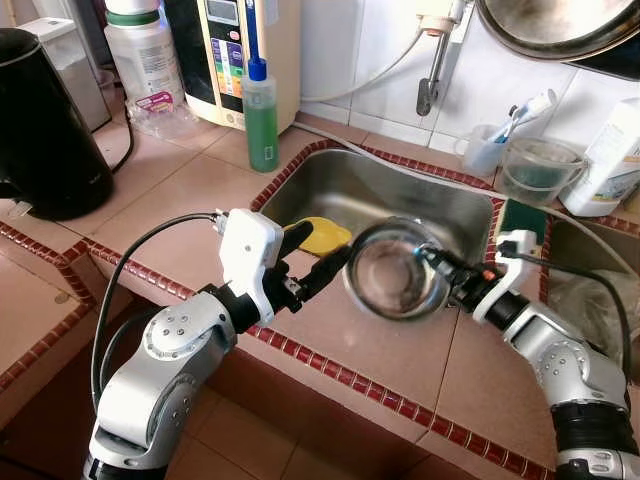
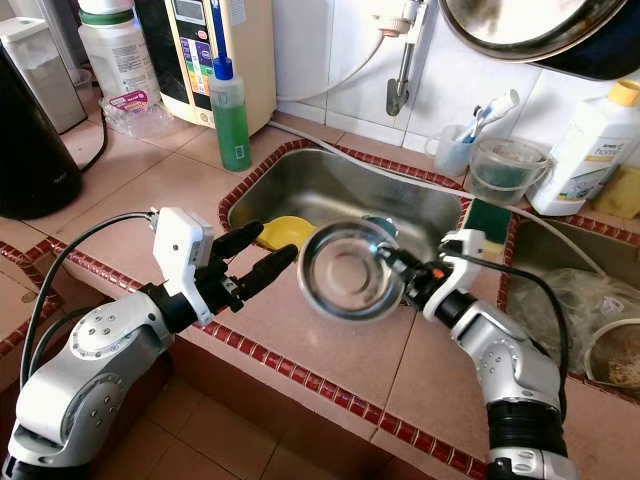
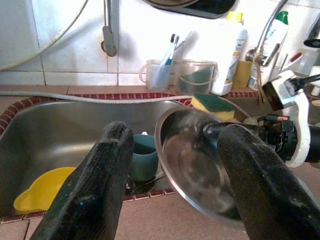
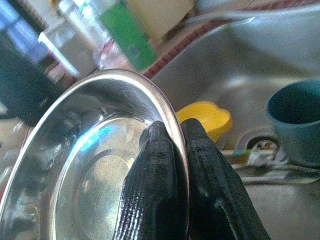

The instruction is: Kitchen organization

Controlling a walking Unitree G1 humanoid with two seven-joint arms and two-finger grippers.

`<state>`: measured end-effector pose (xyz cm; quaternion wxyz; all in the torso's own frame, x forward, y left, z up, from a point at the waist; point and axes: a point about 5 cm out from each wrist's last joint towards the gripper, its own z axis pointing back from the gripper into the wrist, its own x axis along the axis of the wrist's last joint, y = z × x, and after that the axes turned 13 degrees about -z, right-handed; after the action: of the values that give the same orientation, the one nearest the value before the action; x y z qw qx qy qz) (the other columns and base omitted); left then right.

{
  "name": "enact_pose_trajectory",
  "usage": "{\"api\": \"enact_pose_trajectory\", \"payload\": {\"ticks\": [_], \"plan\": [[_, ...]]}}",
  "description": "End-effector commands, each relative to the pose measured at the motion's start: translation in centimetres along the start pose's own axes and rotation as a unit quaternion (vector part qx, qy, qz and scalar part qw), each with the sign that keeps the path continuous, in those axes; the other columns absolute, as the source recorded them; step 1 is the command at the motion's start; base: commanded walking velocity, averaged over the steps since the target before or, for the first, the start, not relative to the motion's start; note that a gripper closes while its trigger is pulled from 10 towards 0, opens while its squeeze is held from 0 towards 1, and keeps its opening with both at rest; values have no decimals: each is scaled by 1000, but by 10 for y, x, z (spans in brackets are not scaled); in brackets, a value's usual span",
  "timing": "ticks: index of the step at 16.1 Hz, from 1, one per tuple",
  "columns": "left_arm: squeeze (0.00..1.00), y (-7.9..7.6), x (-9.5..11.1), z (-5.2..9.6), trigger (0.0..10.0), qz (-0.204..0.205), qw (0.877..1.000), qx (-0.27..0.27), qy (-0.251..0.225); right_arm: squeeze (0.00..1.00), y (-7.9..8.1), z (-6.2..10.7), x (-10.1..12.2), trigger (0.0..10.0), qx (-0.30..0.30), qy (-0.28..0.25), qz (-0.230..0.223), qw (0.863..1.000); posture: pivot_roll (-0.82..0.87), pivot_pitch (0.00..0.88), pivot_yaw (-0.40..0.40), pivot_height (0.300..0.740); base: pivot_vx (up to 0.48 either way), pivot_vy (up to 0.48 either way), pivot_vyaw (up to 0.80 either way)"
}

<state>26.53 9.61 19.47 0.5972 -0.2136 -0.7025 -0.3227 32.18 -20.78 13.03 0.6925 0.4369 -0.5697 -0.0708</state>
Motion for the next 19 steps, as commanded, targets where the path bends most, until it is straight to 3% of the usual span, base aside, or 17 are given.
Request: {"api": "enact_pose_trajectory", "payload": {"ticks": [1, 2, 4, 6, 8, 10, 12, 14, 16, 19], "plan": [[0, 6, -1, -2, 10000, -8, 1000, 20, 1, 0, 6, 2, 12, 3882, -7, -54, 9, 998, -189, 74, 11, 740, 0, 0, 0], [0, 10, -4, -3, 10000, -10, 999, 35, 7, 0, 7, 2, 15, 10000, -17, -72, 22, 997, -188, 71, 11, 740, 0, 0, 0], [0, 18, -13, -6, 10000, -20, 997, 61, 33, 0, 12, 0, 21, 10000, -24, -113, 48, 992, -192, 71, 14, 740, 0, 0, 0], [0, 36, -25, -7, 10000, -52, 986, 138, 73, 0, 28, 2, 32, 10000, -43, -206, 70, 975, -203, 69, 20, 740, 0, 0, 0], [0, 38, -29, -10, 10000, -46, 984, 153, 79, 0, 38, 6, 34, 10000, -57, -263, 91, 959, -208, 68, 24, 740, 0, 0, 0], [0, 39, -30, -14, 10000, -53, 982, 164, 79, 0, 40, 8, 34, 10000, -81, -301, 85, 946, -217, 69, 30, 740, 0, 0, 0], [0, 37, -34, -22, 10000, -27, 984, 151, 85, 0, 40, 7, 33, 10000, -104, -313, 101, 939, -222, 70, 34, 740, 0, 0, 0], [0, 37, -33, -25, 10000, -27, 985, 151, 83, 0, 39, 7, 34, 10000, -119, -315, 112, 935, -223, 69, 35, 740, 0, 0, 0], [0, 37, -33, -30, 10000, -22, 986, 144, 82, 0, 27, 7, 40, 10000, -166, -301, 143, 928, -223, 62, 36, 740, 0, 0, 0], [0, 36, -34, -32, 10000, -18, 987, 138, 82, 0, 17, 6, 44, 10000, -207, -292, 152, 921, -222, 59, 37, 740, 0, 0, 0]]}}
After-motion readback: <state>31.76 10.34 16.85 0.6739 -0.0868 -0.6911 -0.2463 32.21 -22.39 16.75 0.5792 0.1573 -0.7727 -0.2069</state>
